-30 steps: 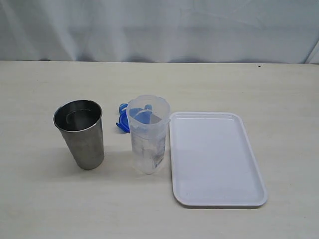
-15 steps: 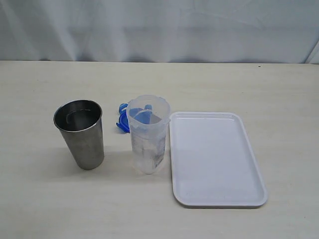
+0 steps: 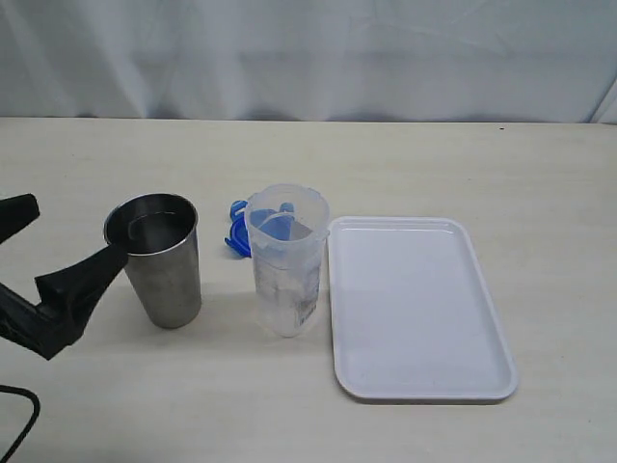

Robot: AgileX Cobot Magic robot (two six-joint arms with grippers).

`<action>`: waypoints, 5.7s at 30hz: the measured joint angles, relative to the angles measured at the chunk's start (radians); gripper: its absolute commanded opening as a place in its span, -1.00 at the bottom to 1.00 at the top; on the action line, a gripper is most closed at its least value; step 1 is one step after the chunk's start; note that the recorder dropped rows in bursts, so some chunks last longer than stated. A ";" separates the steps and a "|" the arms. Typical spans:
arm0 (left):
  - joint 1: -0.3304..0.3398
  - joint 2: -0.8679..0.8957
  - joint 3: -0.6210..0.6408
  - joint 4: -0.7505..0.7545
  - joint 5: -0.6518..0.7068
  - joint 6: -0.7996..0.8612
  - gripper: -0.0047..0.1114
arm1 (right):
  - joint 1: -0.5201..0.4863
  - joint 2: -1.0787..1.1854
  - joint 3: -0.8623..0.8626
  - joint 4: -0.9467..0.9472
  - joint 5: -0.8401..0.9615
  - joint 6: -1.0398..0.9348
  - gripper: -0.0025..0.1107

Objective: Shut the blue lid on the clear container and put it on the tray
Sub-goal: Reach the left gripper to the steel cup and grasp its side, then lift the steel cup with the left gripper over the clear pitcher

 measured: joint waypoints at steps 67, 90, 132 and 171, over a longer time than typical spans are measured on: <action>0.000 0.856 -0.378 0.164 -0.266 0.242 0.89 | 0.000 0.000 0.000 0.000 0.000 0.000 -0.88; 0.000 0.856 -0.378 0.201 -0.266 0.236 -0.92 | 0.000 0.000 0.000 0.000 0.000 0.000 -0.88; -0.058 0.668 -0.707 0.320 -0.134 -0.118 -0.92 | 0.000 0.000 0.000 0.000 0.000 0.000 -0.88; -0.209 0.668 -0.861 0.463 0.097 0.147 -0.92 | 0.000 0.000 0.000 0.000 0.000 0.000 -0.88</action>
